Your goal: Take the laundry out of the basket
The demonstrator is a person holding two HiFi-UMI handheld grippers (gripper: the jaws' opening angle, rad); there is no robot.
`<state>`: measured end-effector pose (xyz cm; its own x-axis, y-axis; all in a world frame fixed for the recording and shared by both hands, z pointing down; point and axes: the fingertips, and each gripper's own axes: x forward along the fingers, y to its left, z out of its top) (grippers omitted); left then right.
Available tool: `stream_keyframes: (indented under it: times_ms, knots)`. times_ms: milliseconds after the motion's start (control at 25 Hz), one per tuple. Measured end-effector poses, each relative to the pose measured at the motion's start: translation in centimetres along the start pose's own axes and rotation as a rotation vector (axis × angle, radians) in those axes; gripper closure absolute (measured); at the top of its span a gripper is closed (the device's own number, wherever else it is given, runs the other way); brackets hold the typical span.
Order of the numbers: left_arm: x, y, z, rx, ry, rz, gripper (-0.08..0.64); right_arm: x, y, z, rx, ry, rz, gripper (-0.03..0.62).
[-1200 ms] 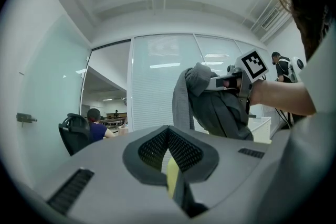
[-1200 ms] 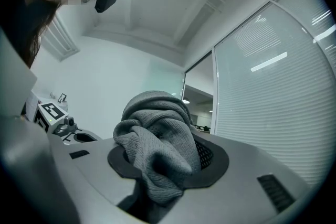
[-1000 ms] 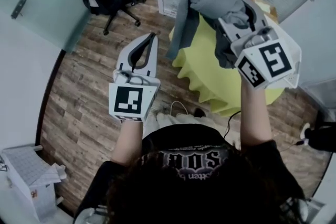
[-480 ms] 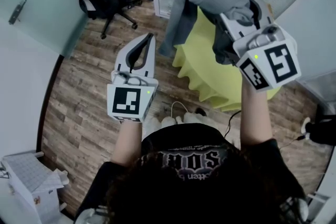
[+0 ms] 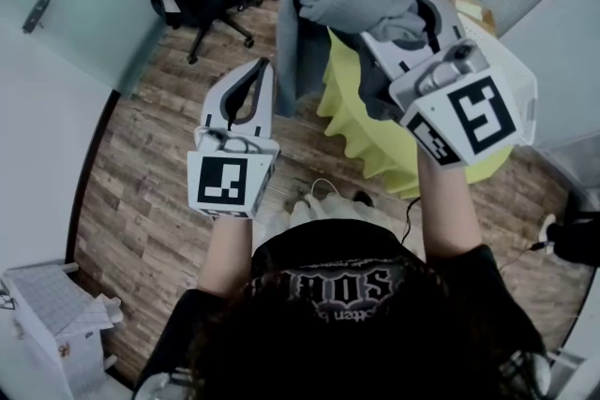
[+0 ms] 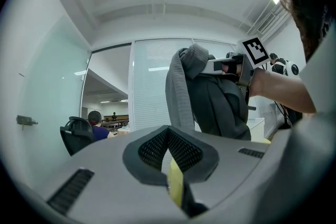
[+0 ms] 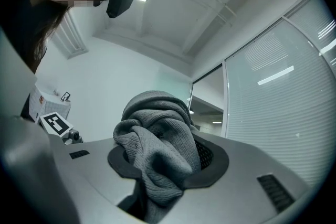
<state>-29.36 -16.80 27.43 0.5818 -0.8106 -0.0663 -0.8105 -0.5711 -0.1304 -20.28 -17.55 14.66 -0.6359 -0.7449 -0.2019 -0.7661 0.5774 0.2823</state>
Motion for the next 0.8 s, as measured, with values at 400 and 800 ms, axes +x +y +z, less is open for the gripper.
stream_keyframes:
  times_ms: [400,800]
  knots:
    - [-2.2,2.2,-0.7,-0.007,0.021,0.029,0.561,2.9,4.8,-3.5,0.045,0.045,0.086,0.422]
    - [-3.9,3.7,-1.4,-0.001,0.026,0.061,0.561,4.6,8.0,-6.1,0.120,0.067,0.142,0.422]
